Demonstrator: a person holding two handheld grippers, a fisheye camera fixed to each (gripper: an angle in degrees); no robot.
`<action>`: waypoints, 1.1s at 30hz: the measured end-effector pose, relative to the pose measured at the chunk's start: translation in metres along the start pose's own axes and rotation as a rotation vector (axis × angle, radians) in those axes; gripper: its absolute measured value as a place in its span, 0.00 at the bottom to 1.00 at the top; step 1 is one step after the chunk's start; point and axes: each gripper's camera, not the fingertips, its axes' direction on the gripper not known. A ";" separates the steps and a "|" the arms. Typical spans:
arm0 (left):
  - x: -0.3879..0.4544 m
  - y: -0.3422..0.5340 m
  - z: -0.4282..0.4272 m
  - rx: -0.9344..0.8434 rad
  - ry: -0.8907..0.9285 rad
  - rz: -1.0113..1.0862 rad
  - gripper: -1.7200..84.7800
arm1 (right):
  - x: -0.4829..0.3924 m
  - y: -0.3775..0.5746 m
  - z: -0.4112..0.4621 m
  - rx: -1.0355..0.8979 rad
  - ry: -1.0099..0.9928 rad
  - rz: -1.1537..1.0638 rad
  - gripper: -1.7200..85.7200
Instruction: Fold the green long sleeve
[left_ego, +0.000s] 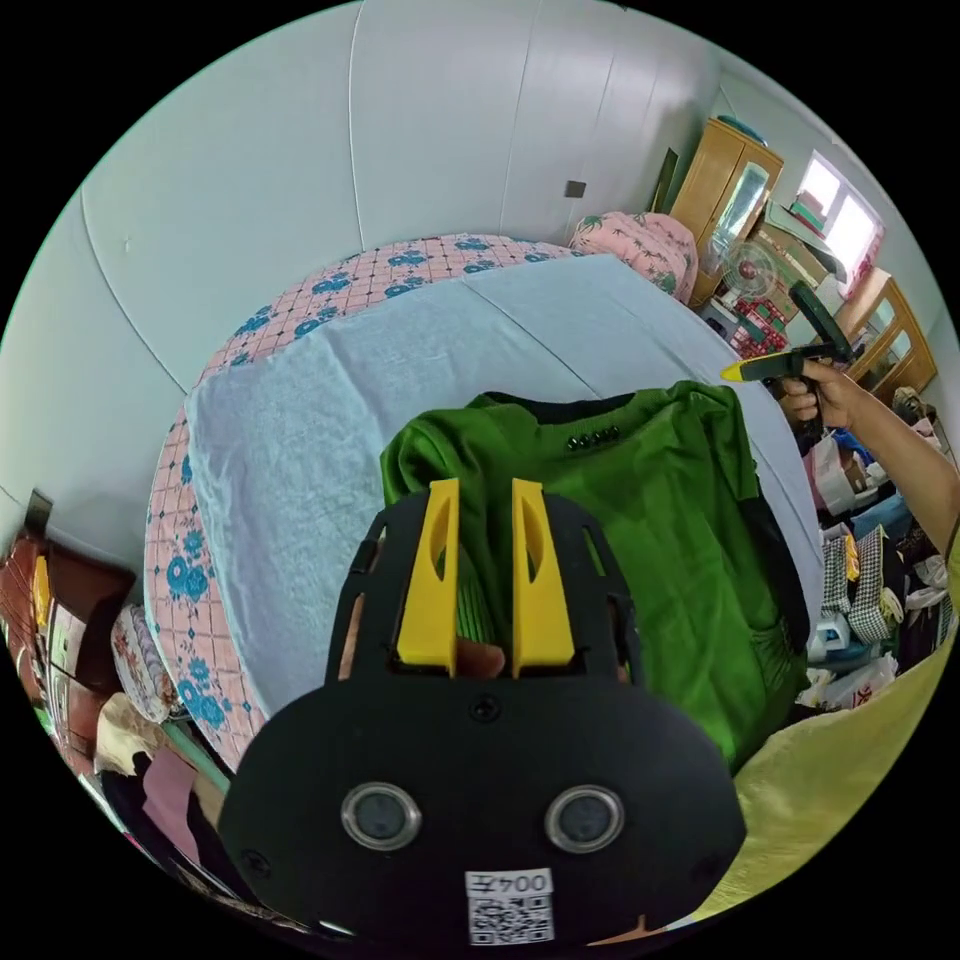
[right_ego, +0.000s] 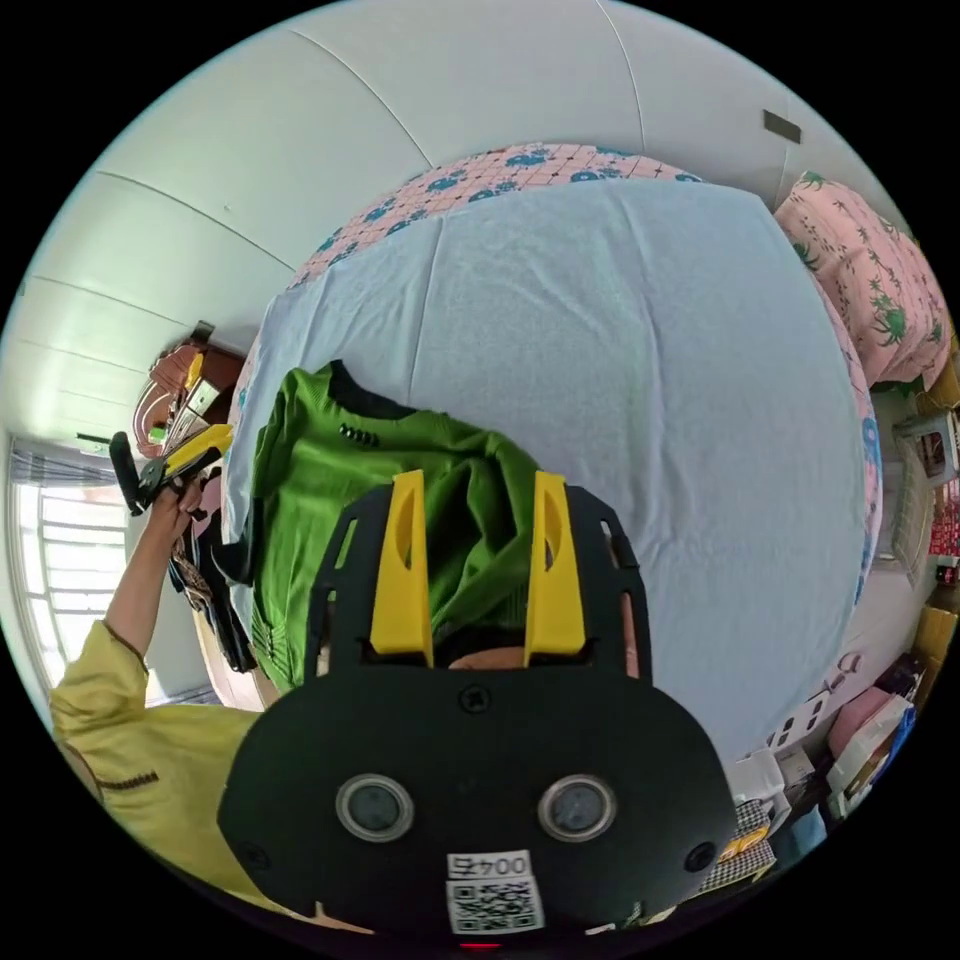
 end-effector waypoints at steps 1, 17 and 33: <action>0.000 -0.007 0.006 -0.006 -0.008 0.005 0.13 | 0.004 -0.009 0.007 -0.006 -0.001 0.004 0.22; 0.005 -0.111 0.153 -0.110 -0.129 0.069 0.14 | -0.013 0.017 0.108 0.056 -0.073 -0.153 0.08; 0.018 -0.069 0.202 -0.094 -0.111 0.209 0.12 | 0.063 -0.084 0.125 -0.002 -0.221 0.065 0.14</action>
